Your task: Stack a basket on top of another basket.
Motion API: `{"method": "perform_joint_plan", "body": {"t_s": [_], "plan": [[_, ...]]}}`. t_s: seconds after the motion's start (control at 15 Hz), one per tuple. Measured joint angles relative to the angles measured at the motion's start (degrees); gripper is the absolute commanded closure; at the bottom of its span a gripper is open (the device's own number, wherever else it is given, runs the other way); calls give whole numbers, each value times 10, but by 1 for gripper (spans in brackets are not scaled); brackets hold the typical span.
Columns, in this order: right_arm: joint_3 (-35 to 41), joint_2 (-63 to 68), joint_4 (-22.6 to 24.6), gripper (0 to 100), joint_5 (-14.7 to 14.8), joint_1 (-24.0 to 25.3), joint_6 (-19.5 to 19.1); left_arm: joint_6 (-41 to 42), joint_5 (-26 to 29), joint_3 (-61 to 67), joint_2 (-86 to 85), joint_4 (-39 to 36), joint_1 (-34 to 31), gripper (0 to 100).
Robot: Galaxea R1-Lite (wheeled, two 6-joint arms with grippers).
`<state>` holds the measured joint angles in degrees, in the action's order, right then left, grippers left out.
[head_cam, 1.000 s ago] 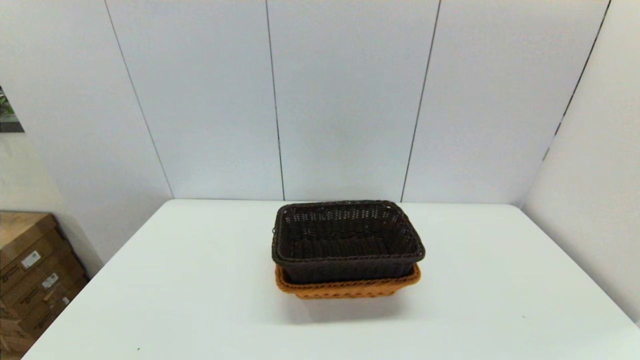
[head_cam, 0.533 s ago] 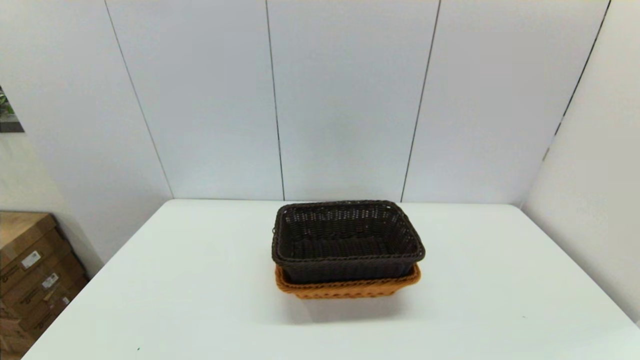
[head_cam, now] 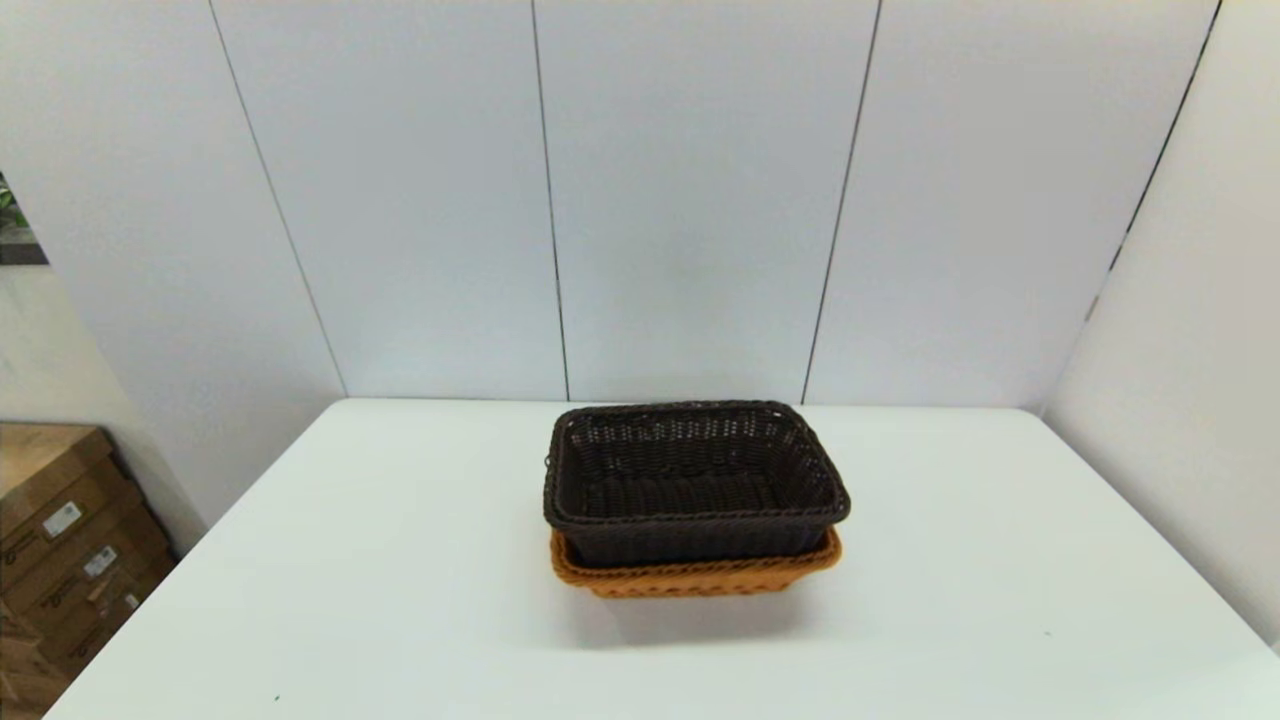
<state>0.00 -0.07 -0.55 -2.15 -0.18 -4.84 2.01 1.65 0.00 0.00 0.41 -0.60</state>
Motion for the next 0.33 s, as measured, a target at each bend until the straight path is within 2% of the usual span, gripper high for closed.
{"method": "perform_joint_plan", "body": {"t_s": [0.33], "plan": [[0,0,0,0,1,0,2,0,0,0,0,0,0,0]]}}
